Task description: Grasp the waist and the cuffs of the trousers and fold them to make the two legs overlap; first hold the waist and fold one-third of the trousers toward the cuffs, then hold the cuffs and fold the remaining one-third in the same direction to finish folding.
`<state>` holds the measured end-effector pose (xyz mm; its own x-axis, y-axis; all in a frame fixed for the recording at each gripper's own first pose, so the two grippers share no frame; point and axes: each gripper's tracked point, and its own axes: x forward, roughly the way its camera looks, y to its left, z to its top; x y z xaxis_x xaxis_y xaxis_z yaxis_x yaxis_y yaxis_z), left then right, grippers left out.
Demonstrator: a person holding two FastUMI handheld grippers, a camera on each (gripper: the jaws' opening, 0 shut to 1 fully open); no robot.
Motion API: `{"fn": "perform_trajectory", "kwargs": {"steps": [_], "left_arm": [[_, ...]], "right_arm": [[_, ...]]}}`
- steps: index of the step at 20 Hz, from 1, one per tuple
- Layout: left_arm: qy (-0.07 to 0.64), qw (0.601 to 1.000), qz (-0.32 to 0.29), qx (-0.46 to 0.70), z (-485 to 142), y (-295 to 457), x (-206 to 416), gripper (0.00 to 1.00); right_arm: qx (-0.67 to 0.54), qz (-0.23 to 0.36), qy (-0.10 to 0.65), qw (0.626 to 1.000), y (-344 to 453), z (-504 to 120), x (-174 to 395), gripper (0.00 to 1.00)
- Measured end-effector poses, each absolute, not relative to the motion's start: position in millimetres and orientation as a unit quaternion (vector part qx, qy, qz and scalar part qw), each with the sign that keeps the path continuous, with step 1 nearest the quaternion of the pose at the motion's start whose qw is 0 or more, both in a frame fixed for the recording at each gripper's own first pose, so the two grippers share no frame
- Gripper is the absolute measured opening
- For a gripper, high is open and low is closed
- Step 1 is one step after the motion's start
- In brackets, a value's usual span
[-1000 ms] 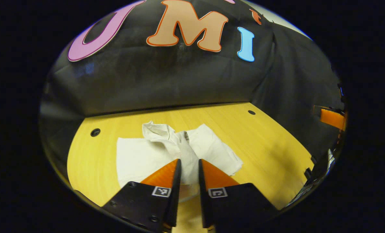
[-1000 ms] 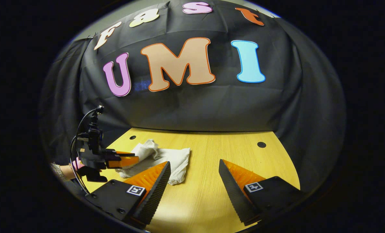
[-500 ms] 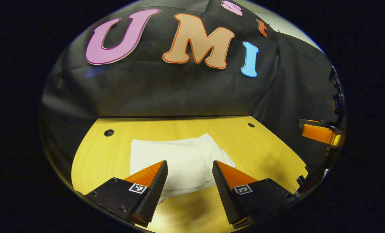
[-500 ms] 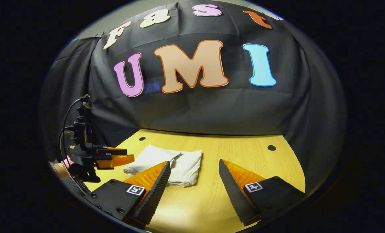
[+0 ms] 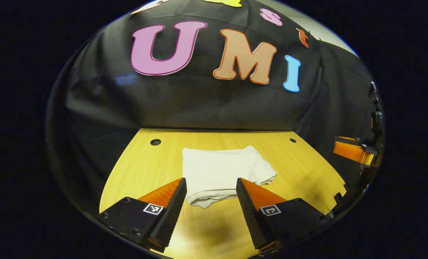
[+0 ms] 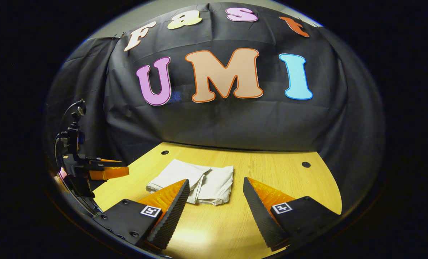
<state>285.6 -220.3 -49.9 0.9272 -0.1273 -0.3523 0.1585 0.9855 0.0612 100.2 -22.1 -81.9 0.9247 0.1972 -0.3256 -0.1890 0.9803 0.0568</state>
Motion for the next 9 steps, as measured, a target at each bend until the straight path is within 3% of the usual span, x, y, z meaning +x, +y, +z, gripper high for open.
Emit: {"fn": "perform_trajectory", "kwargs": {"steps": [9], "left_arm": [[0.187,0.979,-0.062,0.044,-54,-213,269,0.82]], "right_arm": [[0.05,0.067,0.182,0.98,-28,-95,73,0.96]]}}
